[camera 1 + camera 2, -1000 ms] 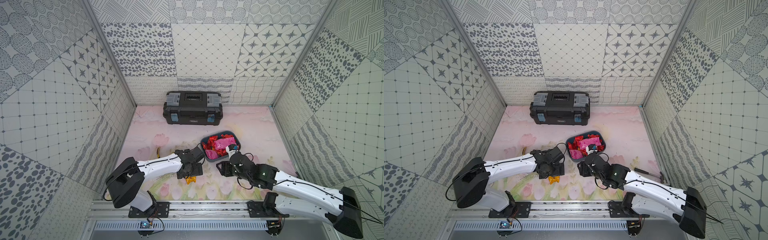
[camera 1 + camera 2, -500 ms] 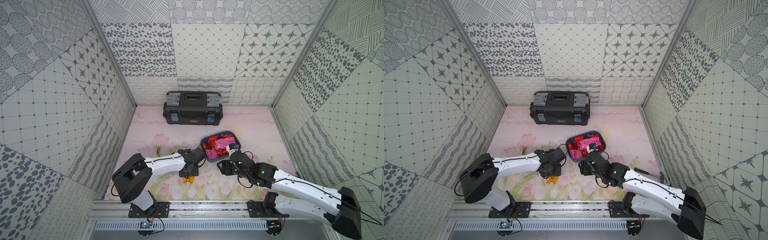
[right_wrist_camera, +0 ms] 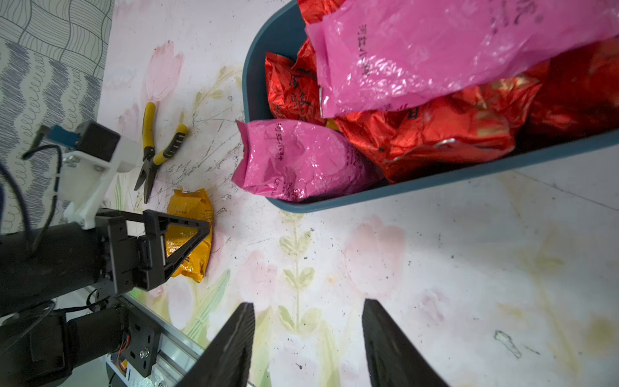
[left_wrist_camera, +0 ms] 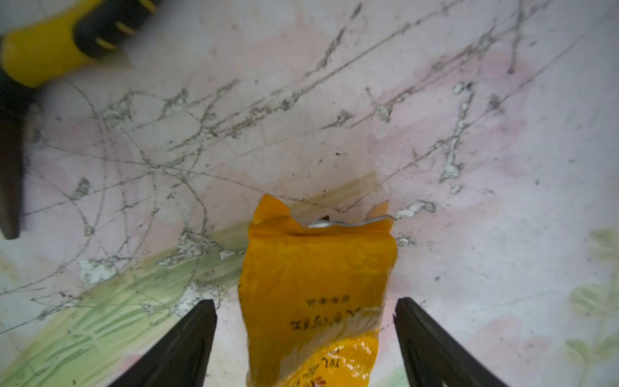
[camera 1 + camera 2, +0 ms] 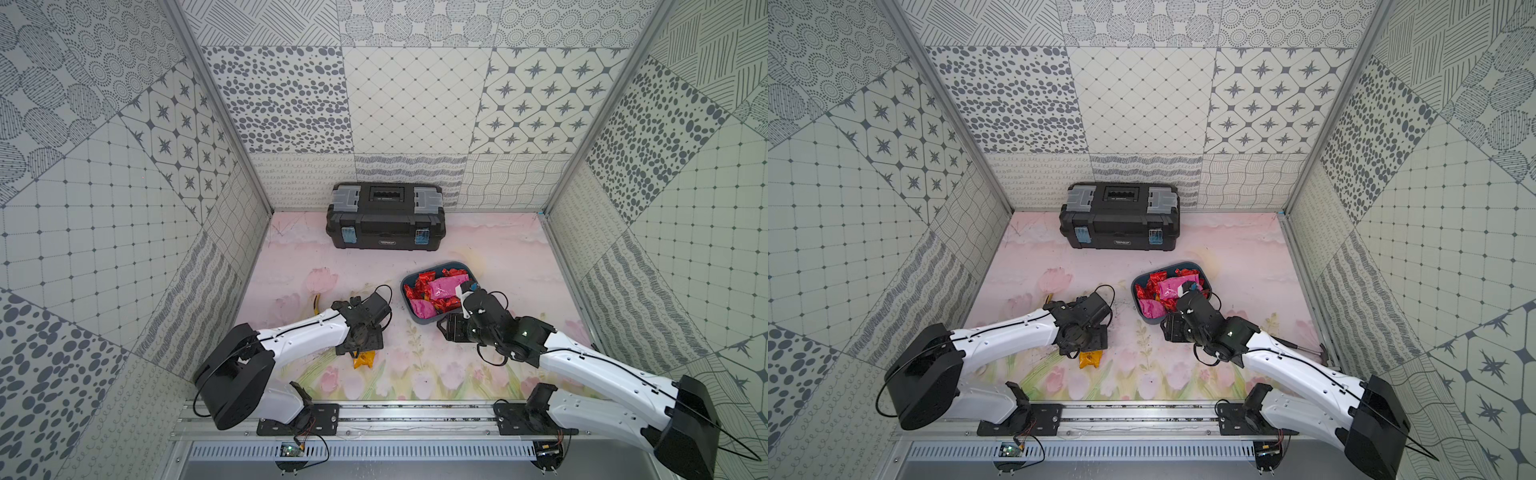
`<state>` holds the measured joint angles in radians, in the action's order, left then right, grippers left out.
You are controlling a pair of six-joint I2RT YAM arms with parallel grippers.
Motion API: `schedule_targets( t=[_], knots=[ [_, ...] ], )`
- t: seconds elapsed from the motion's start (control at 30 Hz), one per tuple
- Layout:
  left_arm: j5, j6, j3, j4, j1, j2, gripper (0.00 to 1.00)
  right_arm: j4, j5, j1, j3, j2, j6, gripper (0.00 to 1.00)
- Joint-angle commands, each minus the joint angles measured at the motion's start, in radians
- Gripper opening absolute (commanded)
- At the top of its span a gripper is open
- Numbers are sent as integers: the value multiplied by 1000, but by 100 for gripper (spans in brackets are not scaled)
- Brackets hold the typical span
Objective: Take the tea bags out of the storage box
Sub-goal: Place the tea bag at the center of the board, then pick up the tea bag from the storage box.
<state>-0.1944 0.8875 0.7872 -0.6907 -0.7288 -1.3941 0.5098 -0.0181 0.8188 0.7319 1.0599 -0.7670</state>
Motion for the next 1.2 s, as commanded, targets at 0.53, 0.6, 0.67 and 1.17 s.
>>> schedule_targets(
  t=[0.53, 0.6, 0.67, 1.17],
  knots=[
    [259, -14, 143, 254, 20, 247, 93, 271, 61, -309, 423, 288, 160, 57],
    [338, -47, 158, 327, 20, 209, 93, 257, 109, -351, 402, 284, 108, 56],
    [409, -77, 185, 377, 20, 157, 92, 227, 157, -382, 372, 263, 73, 55],
    [634, -156, 451, 522, 23, -308, 76, 206, 165, -441, 193, 6, 22, 54]
  ],
)
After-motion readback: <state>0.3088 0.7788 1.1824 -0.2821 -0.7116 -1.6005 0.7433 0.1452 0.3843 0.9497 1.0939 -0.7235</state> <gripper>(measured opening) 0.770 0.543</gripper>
